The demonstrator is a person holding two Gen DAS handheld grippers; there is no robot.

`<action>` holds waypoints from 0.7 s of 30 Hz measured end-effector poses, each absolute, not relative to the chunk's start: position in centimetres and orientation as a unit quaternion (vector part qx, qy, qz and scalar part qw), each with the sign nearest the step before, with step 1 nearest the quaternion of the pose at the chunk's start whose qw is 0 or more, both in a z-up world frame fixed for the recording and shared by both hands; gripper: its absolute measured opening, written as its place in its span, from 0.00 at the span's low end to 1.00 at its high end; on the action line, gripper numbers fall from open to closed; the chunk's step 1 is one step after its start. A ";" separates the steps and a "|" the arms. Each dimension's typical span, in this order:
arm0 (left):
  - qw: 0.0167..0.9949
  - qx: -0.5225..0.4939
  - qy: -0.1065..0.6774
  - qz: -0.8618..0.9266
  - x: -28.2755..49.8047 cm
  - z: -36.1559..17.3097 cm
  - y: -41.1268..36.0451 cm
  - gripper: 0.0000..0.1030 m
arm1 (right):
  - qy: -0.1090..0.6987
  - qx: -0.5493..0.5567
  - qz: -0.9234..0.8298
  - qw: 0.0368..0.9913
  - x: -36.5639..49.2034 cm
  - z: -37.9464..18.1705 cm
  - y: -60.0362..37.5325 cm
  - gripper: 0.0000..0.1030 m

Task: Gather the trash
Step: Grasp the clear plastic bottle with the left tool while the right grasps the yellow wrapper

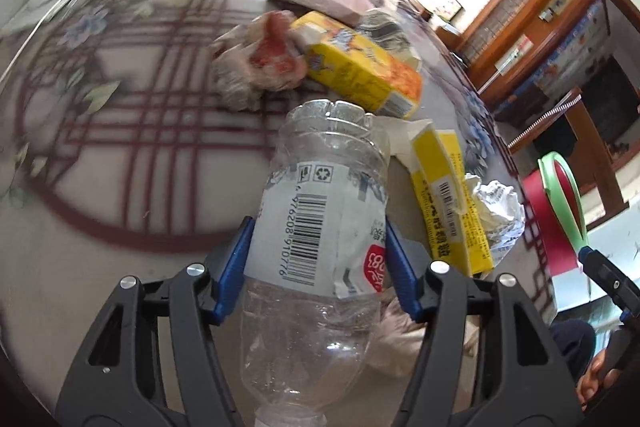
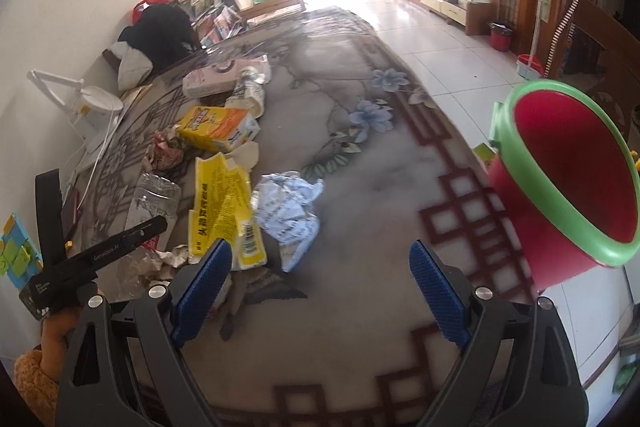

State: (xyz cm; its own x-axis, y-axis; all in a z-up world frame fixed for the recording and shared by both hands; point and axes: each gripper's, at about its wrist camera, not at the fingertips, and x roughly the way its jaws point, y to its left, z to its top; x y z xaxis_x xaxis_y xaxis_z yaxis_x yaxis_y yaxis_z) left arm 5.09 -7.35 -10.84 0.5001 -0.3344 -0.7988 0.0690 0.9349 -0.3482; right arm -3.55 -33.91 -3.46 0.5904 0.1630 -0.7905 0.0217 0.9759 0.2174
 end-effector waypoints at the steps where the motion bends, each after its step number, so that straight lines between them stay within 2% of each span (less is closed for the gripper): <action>1: 0.853 -0.143 0.488 -0.115 5.0 -10.9 -7.0 0.57 | 0.454 0.099 0.050 0.884 -2.9 -3.4 -33.3 0.85; 12: 0.864 -0.138 0.474 -0.094 4.8 -10.2 -6.0 0.57 | 0.497 0.061 0.139 0.855 3.4 -5.2 -25.4 0.83; 14: 0.864 -0.139 0.474 -0.094 4.8 -10.2 -5.9 0.57 | 0.508 0.050 0.139 0.848 4.1 -6.2 -24.4 0.78; 16: 0.864 -0.142 0.475 -0.093 4.8 -10.2 -5.7 0.57 | 0.519 0.043 0.138 0.843 4.7 -7.2 -23.7 0.68; 21: 0.861 -0.150 0.478 -0.090 5.1 -10.4 -5.8 0.58 | 0.535 0.024 0.116 0.836 5.4 -8.9 -23.3 0.68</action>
State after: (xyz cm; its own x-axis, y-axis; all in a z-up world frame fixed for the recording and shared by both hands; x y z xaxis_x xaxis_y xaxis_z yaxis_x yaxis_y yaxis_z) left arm 5.09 -5.79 -10.42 0.5278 -0.2982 -0.7953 0.0107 0.9386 -0.3448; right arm 5.40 -23.29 -8.90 0.3999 0.2198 -0.8898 -0.1681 0.9719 0.1645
